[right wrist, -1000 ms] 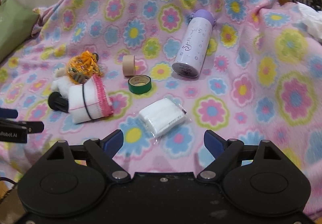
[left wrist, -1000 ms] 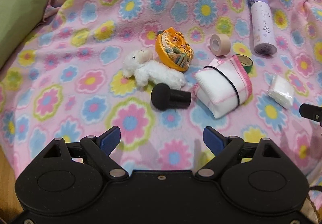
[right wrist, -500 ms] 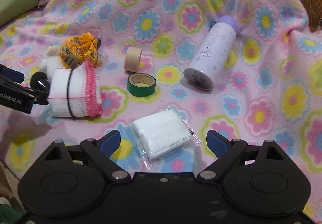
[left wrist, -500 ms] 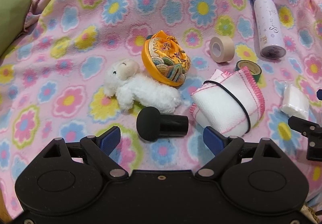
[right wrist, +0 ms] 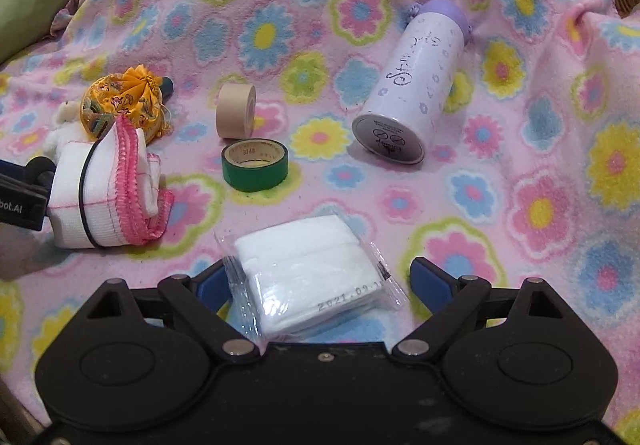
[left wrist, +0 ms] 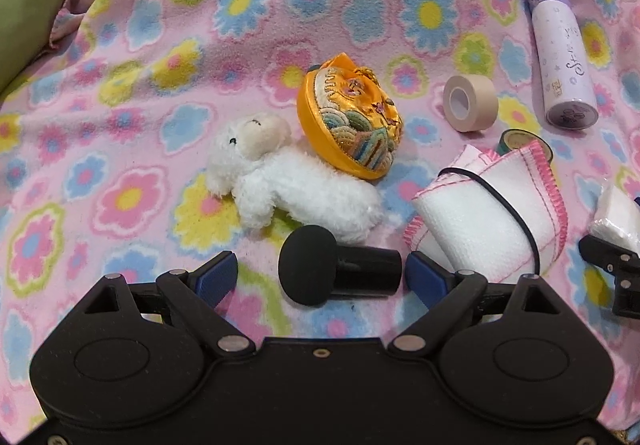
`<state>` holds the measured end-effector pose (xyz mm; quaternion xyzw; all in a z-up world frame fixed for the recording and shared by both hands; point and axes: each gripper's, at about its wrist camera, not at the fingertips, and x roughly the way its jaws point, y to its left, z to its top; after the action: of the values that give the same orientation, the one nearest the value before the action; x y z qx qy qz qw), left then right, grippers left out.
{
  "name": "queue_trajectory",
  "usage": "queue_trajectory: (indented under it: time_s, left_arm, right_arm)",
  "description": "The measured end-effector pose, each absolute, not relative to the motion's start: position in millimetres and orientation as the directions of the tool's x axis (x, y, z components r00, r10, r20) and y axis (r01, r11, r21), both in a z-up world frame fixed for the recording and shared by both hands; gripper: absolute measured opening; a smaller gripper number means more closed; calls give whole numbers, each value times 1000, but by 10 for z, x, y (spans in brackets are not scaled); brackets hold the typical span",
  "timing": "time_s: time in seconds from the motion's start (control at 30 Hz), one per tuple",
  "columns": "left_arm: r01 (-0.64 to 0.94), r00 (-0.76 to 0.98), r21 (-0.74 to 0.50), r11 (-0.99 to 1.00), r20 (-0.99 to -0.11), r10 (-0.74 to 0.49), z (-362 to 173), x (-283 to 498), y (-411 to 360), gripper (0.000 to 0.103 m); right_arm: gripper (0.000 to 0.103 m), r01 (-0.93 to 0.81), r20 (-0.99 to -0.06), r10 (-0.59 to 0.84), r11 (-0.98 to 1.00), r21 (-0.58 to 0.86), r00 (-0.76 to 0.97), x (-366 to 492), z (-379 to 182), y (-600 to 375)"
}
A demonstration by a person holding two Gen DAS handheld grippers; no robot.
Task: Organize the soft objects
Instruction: 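Grasp the black brush with the left tool while the right tool grasps the packaged towel, then lower brush and towel into the basket and open both tools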
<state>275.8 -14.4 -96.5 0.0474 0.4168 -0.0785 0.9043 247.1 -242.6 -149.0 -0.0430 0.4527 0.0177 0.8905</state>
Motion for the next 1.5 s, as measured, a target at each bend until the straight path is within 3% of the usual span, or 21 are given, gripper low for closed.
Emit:
queue_trajectory:
  time_s: [0.2,0.3,0.4,0.43,0.47,0.83,1.5]
  left_arm:
    - [182,650,17,983,-752,-107,-969,2755,-140,90]
    - [185,654,14,983,-748,-112,-965,2747,-142,87]
    - [198,657,4,980,-743,-129,-946,2737,-146,70]
    - [207,658,0,978,-740,-140,-932,2730,-152,59]
    - [218,658,-3,976,-738,-149,-916,2723,-160,55]
    - [196,682,-18,980,-716,-150,-639,2488,-99,55]
    - [153,728,-106,983,-661,-184,83,1085,132,55]
  right_arm:
    - [92,-62,-793,-9,996,-59,609,2445,-1503,-2430]
    - [84,-77,-792,7,996,-51,611,2435,-1484,-2419]
    - [68,-106,-797,40,994,-30,603,2419,-1454,-2396]
    - [65,-109,-798,39,994,-33,602,2416,-1443,-2382]
    - [64,-112,-799,41,993,-34,600,2411,-1430,-2370]
    - [63,-38,-801,29,999,8,598,2284,-1065,-2423]
    - [64,-40,-668,125,989,141,734,935,240,-2164]
